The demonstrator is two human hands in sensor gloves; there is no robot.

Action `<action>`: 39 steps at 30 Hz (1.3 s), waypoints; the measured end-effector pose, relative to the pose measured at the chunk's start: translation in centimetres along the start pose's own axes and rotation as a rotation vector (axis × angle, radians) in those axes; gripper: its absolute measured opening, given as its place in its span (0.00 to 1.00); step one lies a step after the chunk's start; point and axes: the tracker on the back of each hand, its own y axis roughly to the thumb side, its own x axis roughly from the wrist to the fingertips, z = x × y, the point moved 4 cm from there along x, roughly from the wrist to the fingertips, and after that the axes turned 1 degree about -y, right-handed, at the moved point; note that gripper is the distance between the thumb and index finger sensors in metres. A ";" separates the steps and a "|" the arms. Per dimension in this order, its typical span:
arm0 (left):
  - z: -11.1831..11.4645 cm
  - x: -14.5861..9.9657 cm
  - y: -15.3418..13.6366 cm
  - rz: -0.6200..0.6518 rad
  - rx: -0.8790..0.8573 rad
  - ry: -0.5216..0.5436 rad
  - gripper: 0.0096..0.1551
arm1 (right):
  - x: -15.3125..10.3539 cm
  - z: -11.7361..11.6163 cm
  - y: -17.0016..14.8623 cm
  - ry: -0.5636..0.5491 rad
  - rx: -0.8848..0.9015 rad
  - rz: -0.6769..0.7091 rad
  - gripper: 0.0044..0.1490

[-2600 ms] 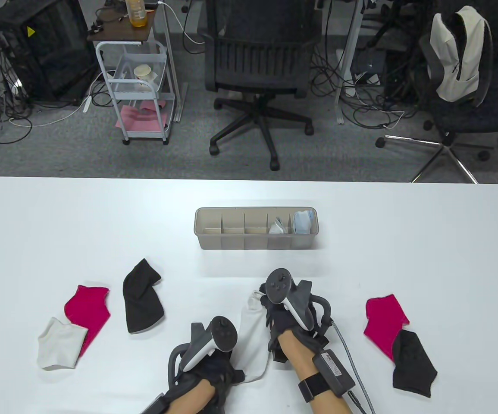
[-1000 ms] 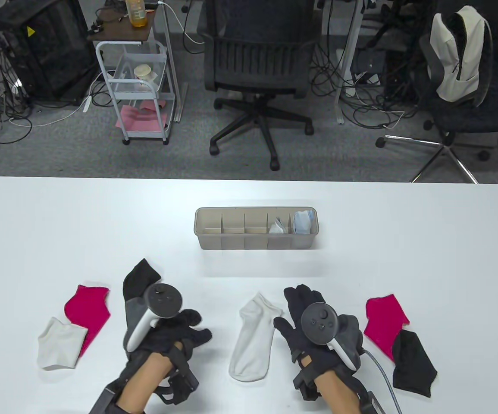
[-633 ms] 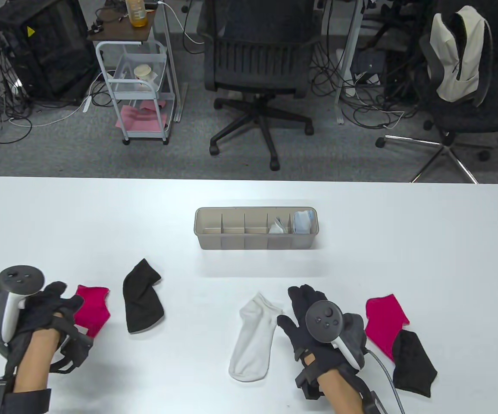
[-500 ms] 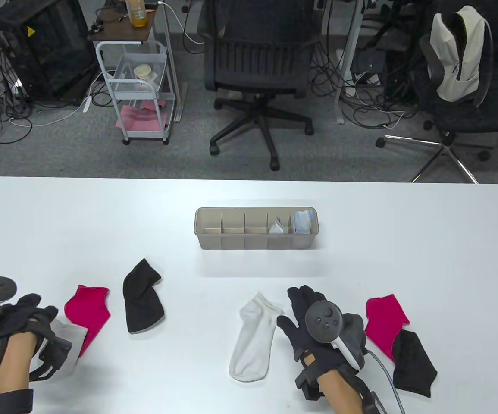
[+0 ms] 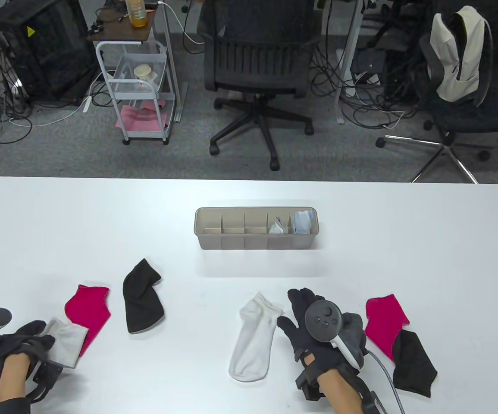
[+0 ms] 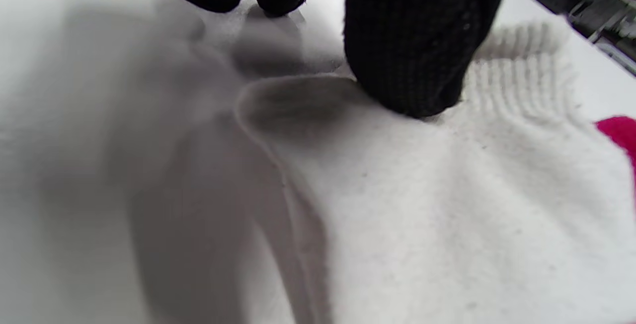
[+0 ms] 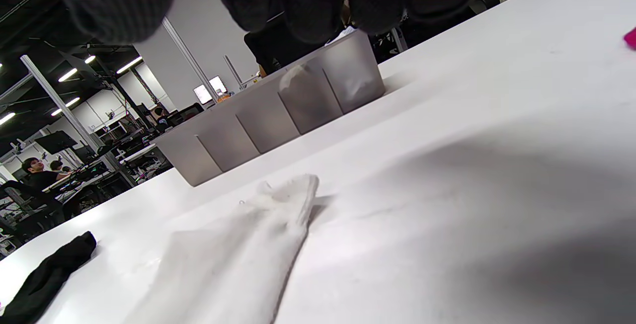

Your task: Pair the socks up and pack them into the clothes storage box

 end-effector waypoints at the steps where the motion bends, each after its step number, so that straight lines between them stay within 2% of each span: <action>1: -0.1 0.1 0.0 0.012 -0.006 0.017 0.31 | 0.0 0.0 0.0 0.000 0.000 -0.001 0.45; 3: -0.7 0.1 -0.1 0.035 -0.057 0.079 0.24 | 0.0 0.0 -0.1 0.002 0.000 -0.003 0.45; 5: -1.3 -0.2 0.1 0.060 -0.094 0.104 0.23 | 0.0 0.0 -0.1 0.005 -0.001 -0.007 0.45; 10: -2.5 -1.8 1.0 0.116 -0.149 0.044 0.23 | 0.0 0.1 -0.2 0.010 -0.005 -0.029 0.45; 15: -4.1 -5.1 2.7 0.215 -0.144 0.003 0.25 | -0.1 0.5 -0.9 -0.003 0.030 -0.073 0.45; 17: -5.0 -6.5 3.5 0.265 -0.148 0.020 0.25 | 0.0 0.5 -1.1 0.002 0.042 -0.084 0.45; 18: -5.5 -7.3 3.9 0.292 -0.159 0.031 0.21 | 0.0 0.4 -1.3 0.009 0.042 -0.092 0.45; 19: -6.1 -8.1 4.4 0.323 -0.165 0.049 0.25 | 0.1 0.3 -1.3 0.013 0.042 -0.096 0.45; 26: -9.1 -14.3 8.7 0.587 -0.200 0.146 0.23 | 0.1 0.3 -1.2 0.013 0.054 -0.092 0.44; 30: -9.1 -17.8 11.7 0.752 -0.177 0.178 0.23 | -0.1 0.6 -0.7 -0.011 0.068 -0.071 0.44; 33: -8.1 -20.7 14.3 0.867 -0.125 0.187 0.23 | -0.3 1.0 -0.2 -0.054 0.089 -0.040 0.42; 35: -6.7 -23.3 16.7 0.972 -0.052 0.190 0.24 | -0.5 1.4 0.5 -0.094 0.108 0.005 0.41; 39: -3.7 -26.8 19.8 1.038 0.126 0.180 0.25 | -1.0 1.8 1.4 -0.135 0.153 0.068 0.35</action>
